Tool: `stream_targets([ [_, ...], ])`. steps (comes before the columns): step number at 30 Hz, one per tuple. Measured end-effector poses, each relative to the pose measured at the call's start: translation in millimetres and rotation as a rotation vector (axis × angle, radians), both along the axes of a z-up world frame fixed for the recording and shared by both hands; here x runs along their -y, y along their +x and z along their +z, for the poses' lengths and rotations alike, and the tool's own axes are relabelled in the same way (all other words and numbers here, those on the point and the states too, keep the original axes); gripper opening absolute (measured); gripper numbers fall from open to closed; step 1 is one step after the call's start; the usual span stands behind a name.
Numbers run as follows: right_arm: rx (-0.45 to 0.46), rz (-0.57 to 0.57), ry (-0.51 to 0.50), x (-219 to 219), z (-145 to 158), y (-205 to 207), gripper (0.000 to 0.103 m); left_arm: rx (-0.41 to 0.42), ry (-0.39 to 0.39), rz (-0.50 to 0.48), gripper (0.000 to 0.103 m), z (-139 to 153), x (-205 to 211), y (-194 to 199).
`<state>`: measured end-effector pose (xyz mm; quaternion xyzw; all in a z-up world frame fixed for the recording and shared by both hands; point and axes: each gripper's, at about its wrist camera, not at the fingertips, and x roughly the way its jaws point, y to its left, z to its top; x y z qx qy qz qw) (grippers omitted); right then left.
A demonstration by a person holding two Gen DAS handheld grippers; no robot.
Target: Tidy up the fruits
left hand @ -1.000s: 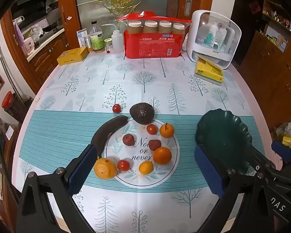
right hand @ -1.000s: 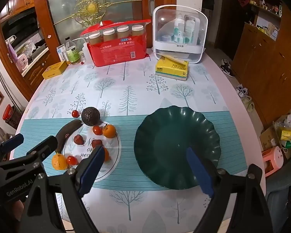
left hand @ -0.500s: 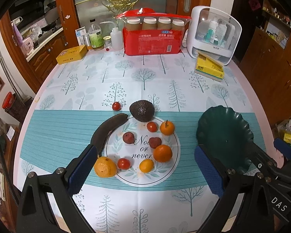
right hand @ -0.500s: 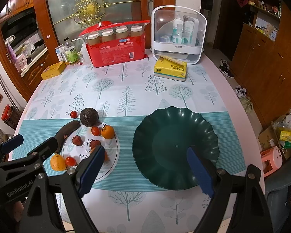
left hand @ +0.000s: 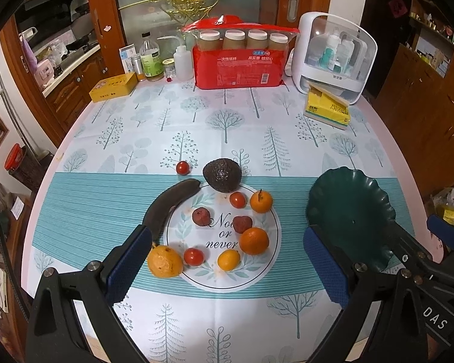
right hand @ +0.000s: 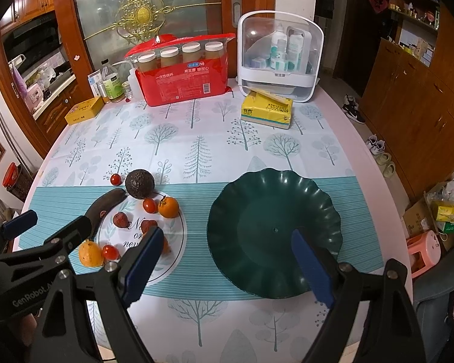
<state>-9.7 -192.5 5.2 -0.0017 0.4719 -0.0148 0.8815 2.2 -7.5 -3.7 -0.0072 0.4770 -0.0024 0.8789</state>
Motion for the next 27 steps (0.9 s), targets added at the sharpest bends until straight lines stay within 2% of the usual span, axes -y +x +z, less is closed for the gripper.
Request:
stream_targets([
  [27, 0.010, 0.008, 0.002, 2, 6, -5, 0.087, 0.029, 0.024, 0.014, 0.099, 6, 7, -14],
])
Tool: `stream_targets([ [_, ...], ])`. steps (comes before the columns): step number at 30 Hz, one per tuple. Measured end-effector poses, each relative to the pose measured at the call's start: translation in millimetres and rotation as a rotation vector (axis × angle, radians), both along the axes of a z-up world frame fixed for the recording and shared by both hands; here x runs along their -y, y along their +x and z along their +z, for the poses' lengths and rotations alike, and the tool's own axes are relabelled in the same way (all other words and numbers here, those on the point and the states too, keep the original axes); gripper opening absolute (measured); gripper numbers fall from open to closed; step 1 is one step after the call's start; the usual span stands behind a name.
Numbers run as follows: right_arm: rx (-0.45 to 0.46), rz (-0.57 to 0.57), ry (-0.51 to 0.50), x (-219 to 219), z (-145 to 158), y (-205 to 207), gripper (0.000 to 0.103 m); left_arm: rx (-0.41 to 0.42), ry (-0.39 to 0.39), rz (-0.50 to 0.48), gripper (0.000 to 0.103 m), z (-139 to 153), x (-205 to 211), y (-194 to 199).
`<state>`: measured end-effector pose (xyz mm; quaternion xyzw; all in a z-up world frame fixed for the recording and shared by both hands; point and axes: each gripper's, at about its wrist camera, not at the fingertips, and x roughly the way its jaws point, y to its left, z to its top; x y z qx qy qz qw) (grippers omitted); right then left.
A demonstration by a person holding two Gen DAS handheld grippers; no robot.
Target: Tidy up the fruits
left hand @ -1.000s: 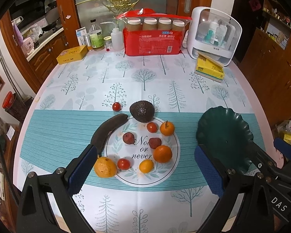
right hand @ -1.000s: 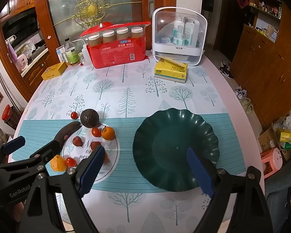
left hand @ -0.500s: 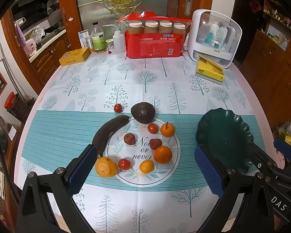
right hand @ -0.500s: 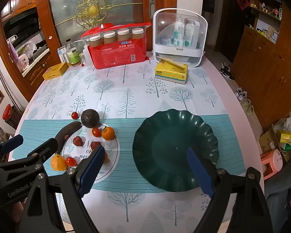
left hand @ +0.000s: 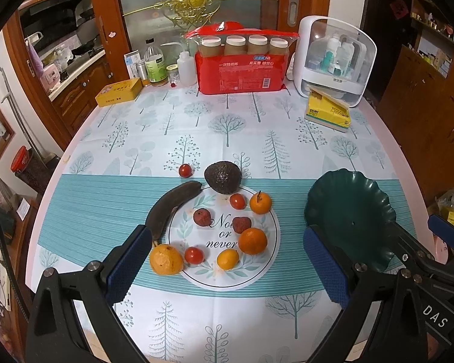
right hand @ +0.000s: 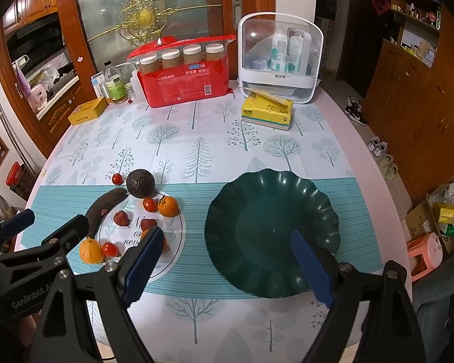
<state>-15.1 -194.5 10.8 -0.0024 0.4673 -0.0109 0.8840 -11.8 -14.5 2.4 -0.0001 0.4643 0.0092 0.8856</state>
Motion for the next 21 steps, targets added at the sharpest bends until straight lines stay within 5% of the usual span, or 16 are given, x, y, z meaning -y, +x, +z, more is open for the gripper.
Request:
stream_targets([
  [21, 0.062, -0.049, -0.004, -33, 20, -7, 0.087, 0.074, 0.016, -0.093, 0.099, 30, -36, 16],
])
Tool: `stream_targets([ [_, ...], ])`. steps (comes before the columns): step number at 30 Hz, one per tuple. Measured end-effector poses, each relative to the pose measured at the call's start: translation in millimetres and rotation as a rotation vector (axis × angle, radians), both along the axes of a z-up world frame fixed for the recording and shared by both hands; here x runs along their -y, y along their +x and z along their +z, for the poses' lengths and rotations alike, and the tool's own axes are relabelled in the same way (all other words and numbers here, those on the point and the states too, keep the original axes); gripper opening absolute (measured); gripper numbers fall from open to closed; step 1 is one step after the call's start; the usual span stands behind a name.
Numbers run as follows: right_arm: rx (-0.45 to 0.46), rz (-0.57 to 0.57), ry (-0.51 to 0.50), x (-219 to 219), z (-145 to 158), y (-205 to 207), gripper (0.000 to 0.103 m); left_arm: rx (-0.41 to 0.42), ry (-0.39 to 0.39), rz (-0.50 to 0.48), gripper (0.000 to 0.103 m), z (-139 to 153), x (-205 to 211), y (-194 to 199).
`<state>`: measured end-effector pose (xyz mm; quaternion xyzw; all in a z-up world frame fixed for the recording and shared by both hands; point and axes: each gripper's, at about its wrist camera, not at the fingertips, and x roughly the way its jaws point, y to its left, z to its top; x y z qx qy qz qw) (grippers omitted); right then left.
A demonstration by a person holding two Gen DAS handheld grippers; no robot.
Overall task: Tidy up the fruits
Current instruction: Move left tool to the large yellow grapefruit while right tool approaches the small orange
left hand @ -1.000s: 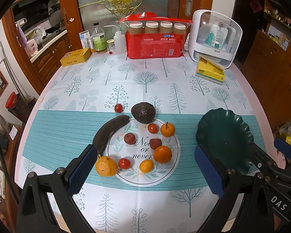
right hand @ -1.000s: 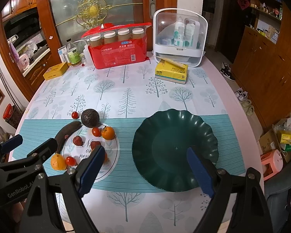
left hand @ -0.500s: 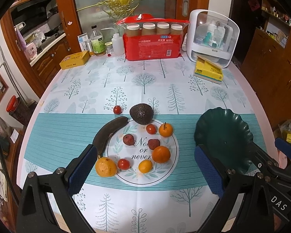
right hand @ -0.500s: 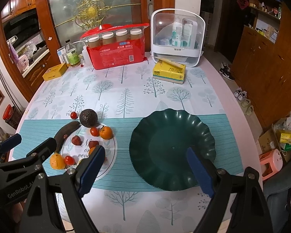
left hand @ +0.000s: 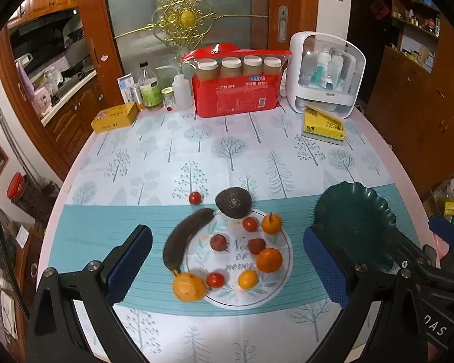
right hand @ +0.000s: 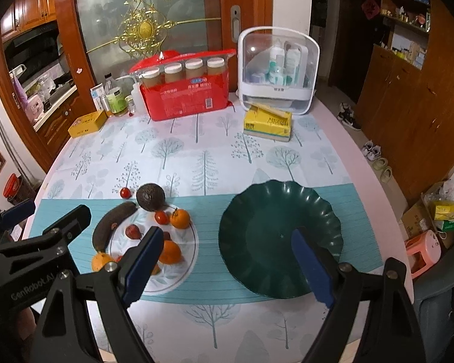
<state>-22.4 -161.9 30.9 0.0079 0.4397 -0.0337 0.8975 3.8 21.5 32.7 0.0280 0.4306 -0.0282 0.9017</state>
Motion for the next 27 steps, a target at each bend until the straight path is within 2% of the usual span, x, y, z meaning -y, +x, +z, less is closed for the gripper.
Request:
stream_targets([
  [8, -0.006, 0.031, -0.018, -41, -1, 8, 0.087, 0.010, -0.049, 0.001, 0.100, -4, -57, 16],
  [12, -0.033, 0.037, -0.013, -57, -14, 15, 0.087, 0.000, -0.012, 0.013, 0.100, -21, -88, 25],
  [17, -0.116, 0.032, 0.046, -68, -47, 23, 0.084, -0.077, 0.017, 0.002, 0.100, -56, -121, 45],
  [20, -0.191, 0.024, 0.104, -72, -76, 25, 0.074, -0.127, 0.023, -0.038, 0.100, -80, -131, 52],
  [22, -0.230, 0.015, 0.135, -74, -93, 26, 0.066, -0.171, 0.007, -0.078, 0.100, -99, -133, 52],
  [27, -0.300, -0.033, 0.221, -73, -134, 25, 0.058, -0.298, -0.062, -0.198, 0.100, -142, -120, 44],
])
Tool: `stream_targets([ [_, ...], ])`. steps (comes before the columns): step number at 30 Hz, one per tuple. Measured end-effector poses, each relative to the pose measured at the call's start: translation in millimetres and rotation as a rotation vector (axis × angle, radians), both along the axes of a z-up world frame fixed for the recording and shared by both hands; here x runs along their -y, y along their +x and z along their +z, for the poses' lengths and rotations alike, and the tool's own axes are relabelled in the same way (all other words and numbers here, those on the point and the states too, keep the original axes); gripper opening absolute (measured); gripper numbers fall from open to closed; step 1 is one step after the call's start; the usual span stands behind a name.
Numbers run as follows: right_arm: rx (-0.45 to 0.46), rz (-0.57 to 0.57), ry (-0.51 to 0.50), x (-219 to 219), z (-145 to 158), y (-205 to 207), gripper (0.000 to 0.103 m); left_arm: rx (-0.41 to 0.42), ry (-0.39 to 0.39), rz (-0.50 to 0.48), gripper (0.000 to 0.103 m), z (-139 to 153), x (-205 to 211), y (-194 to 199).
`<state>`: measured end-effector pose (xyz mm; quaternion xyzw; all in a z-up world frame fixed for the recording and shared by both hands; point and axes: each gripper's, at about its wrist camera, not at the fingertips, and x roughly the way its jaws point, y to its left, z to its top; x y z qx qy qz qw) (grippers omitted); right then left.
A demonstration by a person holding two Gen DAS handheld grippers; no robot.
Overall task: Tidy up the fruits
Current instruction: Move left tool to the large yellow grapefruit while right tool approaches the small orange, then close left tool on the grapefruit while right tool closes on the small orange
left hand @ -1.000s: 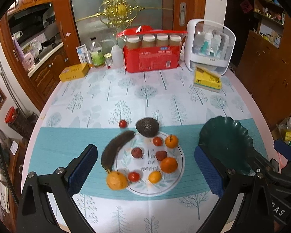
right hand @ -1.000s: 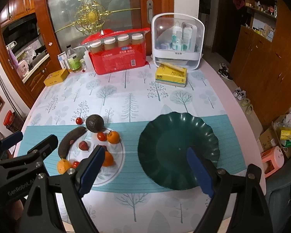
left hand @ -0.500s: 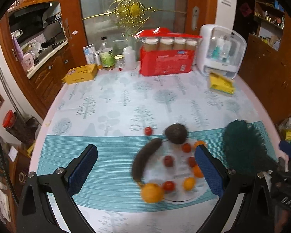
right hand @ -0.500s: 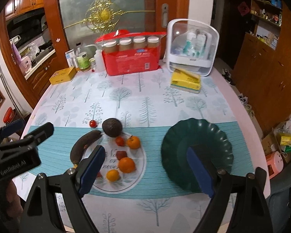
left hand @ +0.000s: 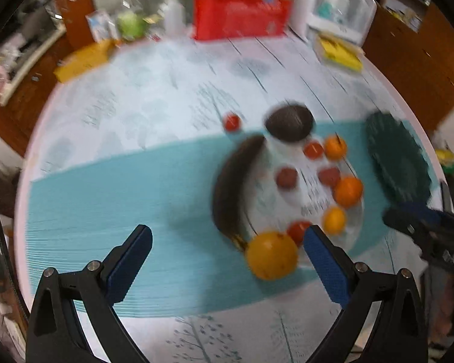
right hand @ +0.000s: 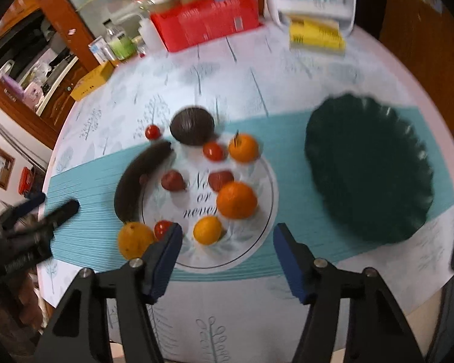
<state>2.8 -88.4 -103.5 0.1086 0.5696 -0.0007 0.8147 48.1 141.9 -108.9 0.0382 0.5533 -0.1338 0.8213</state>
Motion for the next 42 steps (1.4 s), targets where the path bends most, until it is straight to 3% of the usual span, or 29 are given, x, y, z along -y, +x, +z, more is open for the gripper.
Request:
stream_targets([
  [6, -0.038, -0.014, 0.060, -2, -34, 1, 0.047, -0.081, -0.071, -0.097, 0.099, -34, 19, -8],
  [9, -0.059, -0.010, 0.080, -6, -50, 4, 0.038, -0.127, -0.115, -0.087, 0.098, -47, 17, -3],
  [13, -0.058, 0.011, 0.104, -12, -62, 8, 0.036, -0.192, -0.186, -0.049, 0.095, -58, 11, 5],
  [21, -0.037, 0.013, 0.179, -7, -73, 20, 0.036, -0.264, -0.261, -0.033, 0.074, -76, 15, 12],
  [28, -0.037, 0.039, 0.219, -8, -77, 27, 0.036, -0.270, -0.280, -0.020, 0.072, -75, 13, 13],
  [42, -0.047, 0.079, 0.256, -19, -86, 41, 0.032, -0.294, -0.228, 0.020, 0.069, -83, 9, 10],
])
